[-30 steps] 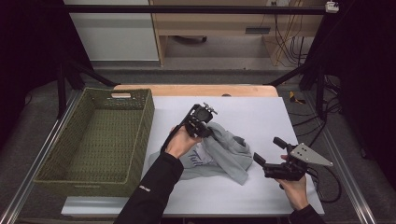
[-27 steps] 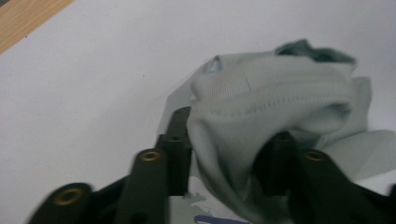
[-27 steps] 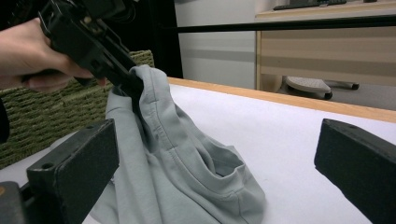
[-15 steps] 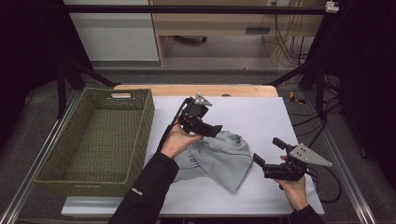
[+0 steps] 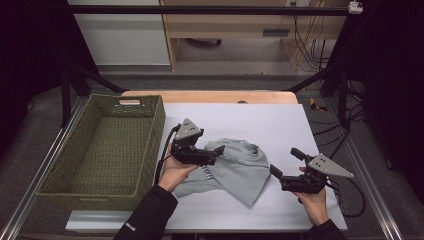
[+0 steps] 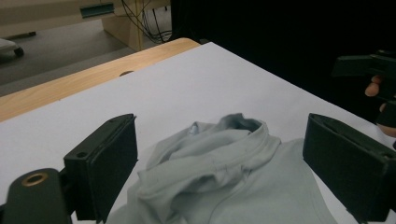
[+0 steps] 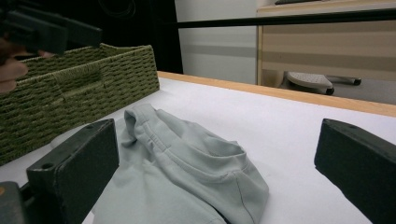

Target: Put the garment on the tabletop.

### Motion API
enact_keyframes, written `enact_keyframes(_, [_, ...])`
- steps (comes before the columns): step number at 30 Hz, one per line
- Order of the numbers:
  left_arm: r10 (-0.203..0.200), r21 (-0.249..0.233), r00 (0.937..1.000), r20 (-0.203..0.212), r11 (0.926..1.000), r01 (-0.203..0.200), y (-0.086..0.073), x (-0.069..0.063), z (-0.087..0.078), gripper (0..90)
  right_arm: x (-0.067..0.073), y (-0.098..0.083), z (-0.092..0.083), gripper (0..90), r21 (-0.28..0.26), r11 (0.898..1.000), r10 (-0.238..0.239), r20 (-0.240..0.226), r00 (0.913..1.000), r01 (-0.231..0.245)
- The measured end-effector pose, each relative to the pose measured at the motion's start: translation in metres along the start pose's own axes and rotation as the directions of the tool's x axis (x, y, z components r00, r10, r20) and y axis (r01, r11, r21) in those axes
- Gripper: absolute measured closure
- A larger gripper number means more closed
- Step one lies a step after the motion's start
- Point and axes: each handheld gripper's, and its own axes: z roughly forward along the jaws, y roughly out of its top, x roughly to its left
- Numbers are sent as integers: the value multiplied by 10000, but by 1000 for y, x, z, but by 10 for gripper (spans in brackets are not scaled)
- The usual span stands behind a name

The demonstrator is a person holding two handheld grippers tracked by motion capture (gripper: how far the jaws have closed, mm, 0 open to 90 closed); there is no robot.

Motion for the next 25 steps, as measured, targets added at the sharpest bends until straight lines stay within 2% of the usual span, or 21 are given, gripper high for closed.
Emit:
enact_keyframes(2, [-105,-152,9999,-12,9998,104,-8,2,-5,88,0,0,0,5,16,10000,6,22,10000,-6])
enact_keyframes(4, [-148,-339,9994,-322,9993,137,-17,3,-11,71,0,0,0,4,47,10000,3,25,10000,-3])
enact_keyframes(6, [-170,-545,9988,-451,9984,145,-26,3,-18,71,1,0,0,4,101,9999,65,-43,10000,-65])
enact_keyframes(8, [-103,-1023,9971,-759,9947,25,-40,2,-24,70,1,-1,0,4,91,9999,98,-15,10000,-98])
enact_keyframes(13, [-99,-1157,9969,-782,9933,8,-52,1,-28,55,-2,-3,1,4,83,9998,204,-33,9998,-204])
enact_keyframes(14, [-113,-1224,9967,-799,9925,14,-55,1,-30,49,-3,-3,0,4,87,9999,108,-31,9999,-108])
enact_keyframes(20, [-373,-1728,9969,-690,9847,249,-69,5,-39,48,-3,-4,-1,4,62,9998,190,9,9998,-190])
enact_keyframes(22, [-319,-1728,9963,-794,9848,177,-72,7,-42,47,-4,-4,-2,4,120,9995,281,74,9996,-282])
enact_keyframes(25, [-429,-1904,9966,-706,9813,287,-76,10,-47,45,-4,-4,-2,4,124,9996,252,61,9997,-253])
